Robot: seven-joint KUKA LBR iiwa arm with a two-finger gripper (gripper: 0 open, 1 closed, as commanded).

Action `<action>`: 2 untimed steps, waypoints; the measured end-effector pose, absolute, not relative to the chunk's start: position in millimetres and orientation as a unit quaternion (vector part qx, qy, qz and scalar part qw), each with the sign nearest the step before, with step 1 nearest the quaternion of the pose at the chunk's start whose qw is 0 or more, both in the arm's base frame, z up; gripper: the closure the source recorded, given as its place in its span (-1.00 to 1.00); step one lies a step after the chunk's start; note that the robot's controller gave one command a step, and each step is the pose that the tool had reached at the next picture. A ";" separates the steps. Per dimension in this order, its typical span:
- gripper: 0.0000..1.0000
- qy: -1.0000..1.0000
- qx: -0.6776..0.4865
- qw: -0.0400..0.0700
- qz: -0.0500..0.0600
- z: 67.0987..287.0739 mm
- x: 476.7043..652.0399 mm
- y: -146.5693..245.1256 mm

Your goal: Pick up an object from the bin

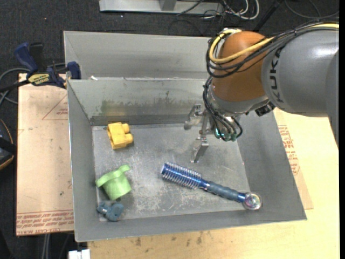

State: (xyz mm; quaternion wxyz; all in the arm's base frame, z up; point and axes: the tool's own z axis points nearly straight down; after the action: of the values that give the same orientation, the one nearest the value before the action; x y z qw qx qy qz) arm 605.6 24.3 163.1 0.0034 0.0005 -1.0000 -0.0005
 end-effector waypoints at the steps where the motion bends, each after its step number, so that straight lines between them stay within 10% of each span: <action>1: -1.00 -0.999 0.053 -0.008 -0.001 74.8 529.1 50.9; 2: 1.00 -0.999 0.053 -0.010 -0.002 78.0 531.7 51.5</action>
Offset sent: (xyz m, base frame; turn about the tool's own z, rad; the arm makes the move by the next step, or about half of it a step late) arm -0.0811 0.0253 -0.0931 -0.1067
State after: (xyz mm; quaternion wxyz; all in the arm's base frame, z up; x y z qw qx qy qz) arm 531.7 51.5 78.0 -0.0104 0.0527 -0.9986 -0.0018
